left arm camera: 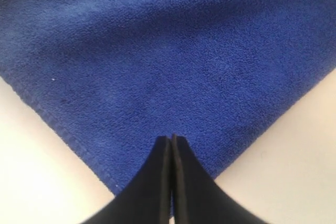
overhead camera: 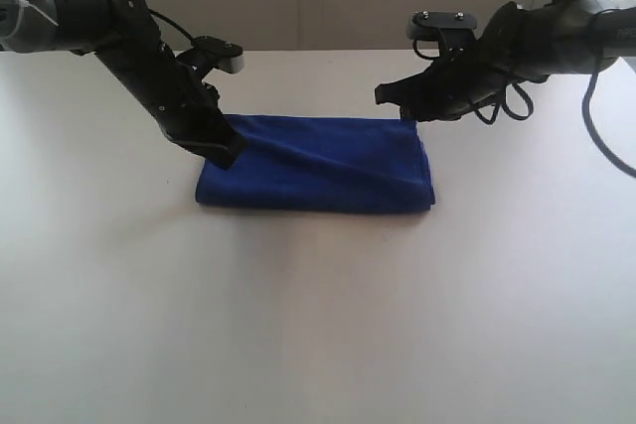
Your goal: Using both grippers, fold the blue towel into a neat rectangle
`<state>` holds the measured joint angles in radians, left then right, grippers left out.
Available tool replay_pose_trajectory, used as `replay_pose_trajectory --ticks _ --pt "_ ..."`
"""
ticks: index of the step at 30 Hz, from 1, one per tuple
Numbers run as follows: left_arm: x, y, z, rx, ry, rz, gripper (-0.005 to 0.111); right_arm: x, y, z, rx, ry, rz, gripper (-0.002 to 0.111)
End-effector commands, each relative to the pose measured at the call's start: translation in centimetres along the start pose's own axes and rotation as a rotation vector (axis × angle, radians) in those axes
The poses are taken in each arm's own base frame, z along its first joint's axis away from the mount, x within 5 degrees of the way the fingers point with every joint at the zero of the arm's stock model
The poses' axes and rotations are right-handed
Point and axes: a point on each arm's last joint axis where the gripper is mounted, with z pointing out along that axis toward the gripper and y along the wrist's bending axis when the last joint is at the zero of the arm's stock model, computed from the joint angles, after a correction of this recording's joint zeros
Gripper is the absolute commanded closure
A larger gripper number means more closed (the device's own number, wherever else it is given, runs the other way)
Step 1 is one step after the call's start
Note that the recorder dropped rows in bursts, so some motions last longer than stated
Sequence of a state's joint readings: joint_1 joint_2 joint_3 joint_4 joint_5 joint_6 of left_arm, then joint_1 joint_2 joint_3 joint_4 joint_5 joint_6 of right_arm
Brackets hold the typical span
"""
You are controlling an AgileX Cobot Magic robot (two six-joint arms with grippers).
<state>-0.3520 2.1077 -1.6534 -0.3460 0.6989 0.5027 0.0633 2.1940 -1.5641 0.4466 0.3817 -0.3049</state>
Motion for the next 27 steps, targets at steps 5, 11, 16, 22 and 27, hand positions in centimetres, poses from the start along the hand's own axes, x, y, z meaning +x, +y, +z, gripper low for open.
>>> replay_pose_trajectory --ticks 5,11,16,22,27 --pt "0.0 -0.3 -0.3 0.022 0.000 -0.024 0.106 -0.3 -1.4 1.2 0.017 -0.011 0.041 0.083" --pt "-0.1 -0.2 -0.3 0.013 -0.011 -0.024 0.106 0.3 -1.4 2.0 0.004 0.011 0.081 0.083" --pt "-0.2 -0.2 -0.3 0.011 -0.015 -0.024 0.106 0.1 -1.4 1.9 0.000 0.000 0.090 0.092" --pt "-0.2 -0.2 -0.3 0.011 -0.015 -0.024 0.106 -0.1 -1.4 1.8 0.003 -0.011 0.051 0.108" --pt "-0.1 -0.1 -0.1 0.010 -0.014 -0.025 0.106 -0.9 -1.4 1.7 0.015 -0.056 0.000 0.108"
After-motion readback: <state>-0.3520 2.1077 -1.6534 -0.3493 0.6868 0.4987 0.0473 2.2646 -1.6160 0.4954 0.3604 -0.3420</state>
